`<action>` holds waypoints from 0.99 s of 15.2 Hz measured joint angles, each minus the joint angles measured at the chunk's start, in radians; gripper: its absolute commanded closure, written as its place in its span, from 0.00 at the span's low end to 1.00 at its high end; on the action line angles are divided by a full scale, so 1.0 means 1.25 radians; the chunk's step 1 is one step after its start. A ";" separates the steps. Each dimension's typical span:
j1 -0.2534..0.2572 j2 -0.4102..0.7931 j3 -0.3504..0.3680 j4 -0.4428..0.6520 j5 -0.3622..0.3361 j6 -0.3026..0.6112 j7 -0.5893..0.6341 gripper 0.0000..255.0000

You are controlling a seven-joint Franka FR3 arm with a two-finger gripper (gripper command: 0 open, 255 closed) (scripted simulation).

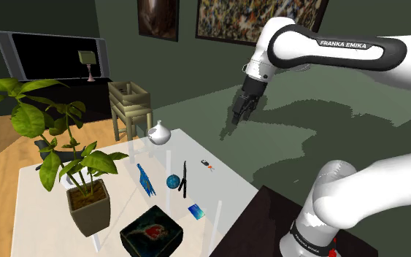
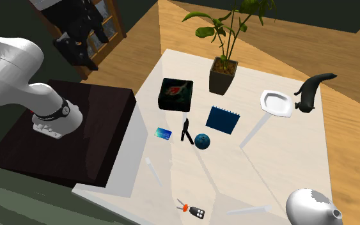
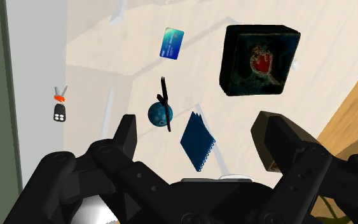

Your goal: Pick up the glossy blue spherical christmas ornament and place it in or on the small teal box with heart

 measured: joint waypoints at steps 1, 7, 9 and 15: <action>0.000 0.014 -0.009 -0.014 -0.005 0.028 -0.018 0.00; 0.021 0.135 -0.017 -0.068 -0.006 0.208 -0.079 0.00; 0.025 0.177 -0.025 -0.083 -0.007 0.267 -0.106 0.00; 0.049 0.340 -0.037 -0.073 0.006 0.426 -0.173 0.00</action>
